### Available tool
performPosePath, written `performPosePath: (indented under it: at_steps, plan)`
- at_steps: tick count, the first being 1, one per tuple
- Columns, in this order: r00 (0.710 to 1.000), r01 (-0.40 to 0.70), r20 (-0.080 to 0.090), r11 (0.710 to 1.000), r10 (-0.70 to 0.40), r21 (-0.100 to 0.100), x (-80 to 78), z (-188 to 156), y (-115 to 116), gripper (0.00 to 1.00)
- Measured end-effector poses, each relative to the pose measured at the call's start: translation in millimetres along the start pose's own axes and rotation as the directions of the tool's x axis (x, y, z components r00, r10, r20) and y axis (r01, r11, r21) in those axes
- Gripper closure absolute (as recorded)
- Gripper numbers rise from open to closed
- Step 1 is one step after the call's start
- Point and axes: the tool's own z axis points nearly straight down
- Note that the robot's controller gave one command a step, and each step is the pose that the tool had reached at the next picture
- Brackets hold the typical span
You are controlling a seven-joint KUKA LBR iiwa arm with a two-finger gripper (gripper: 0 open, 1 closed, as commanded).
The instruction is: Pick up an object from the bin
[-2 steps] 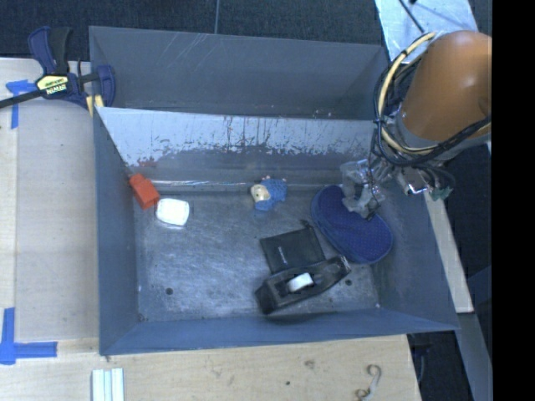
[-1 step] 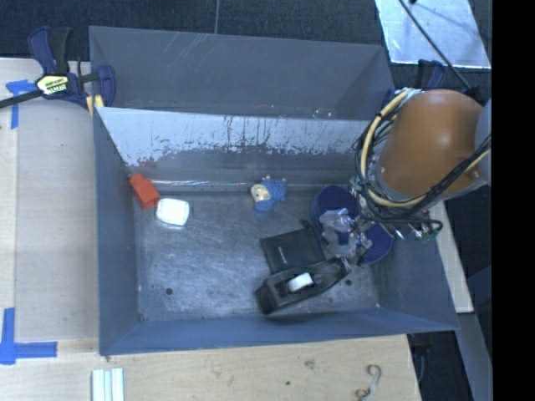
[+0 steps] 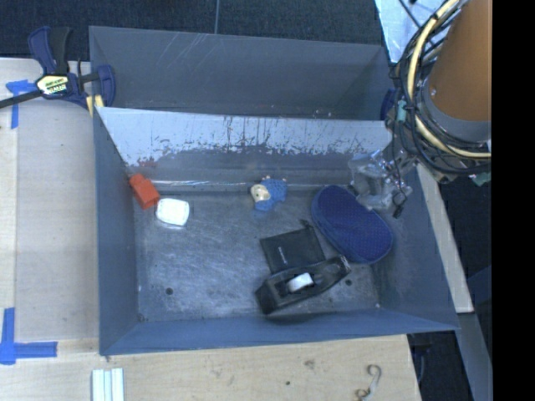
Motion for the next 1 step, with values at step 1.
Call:
performPosePath:
  at_steps: [1]
  plan:
    - [0.968,0.25,-0.01,0.968,-0.25,-0.015,11.0,139.6,54.2,1.0]
